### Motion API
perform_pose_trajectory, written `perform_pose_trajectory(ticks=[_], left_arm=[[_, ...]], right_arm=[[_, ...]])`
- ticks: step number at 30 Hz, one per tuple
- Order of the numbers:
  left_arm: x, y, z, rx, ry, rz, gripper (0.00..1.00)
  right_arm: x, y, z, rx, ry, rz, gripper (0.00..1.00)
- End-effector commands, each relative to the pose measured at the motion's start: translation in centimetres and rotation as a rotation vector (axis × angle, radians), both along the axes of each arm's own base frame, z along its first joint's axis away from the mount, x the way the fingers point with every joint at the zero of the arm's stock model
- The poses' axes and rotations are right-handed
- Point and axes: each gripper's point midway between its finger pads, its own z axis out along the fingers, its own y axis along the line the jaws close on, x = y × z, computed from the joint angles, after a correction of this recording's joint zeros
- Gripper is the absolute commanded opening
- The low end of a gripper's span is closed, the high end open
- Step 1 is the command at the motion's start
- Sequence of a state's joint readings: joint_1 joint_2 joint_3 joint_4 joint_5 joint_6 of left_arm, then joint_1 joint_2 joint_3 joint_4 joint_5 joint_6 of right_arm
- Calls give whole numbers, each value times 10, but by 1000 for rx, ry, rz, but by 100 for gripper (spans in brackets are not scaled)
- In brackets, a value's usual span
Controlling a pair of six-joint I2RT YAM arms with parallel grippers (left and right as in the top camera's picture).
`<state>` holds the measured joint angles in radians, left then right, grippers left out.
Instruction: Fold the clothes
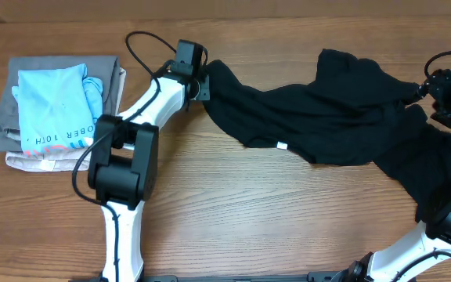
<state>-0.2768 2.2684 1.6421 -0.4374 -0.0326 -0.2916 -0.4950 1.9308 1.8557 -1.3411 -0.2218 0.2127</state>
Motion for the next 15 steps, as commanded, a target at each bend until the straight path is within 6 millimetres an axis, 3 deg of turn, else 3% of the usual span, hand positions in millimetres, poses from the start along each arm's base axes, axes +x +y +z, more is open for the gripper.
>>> perform_pose_trajectory(ticks=[1, 6, 15], left_arm=[[2, -5, -18, -38, 25, 10, 4], [3, -1, -27, -19, 26, 21, 4], [26, 41, -24, 64, -53, 99, 4]], right_arm=[[2, 4, 0, 1, -6, 10, 100], [6, 2, 1, -8, -21, 11, 100], [7, 1, 1, -11, -27, 11, 100]])
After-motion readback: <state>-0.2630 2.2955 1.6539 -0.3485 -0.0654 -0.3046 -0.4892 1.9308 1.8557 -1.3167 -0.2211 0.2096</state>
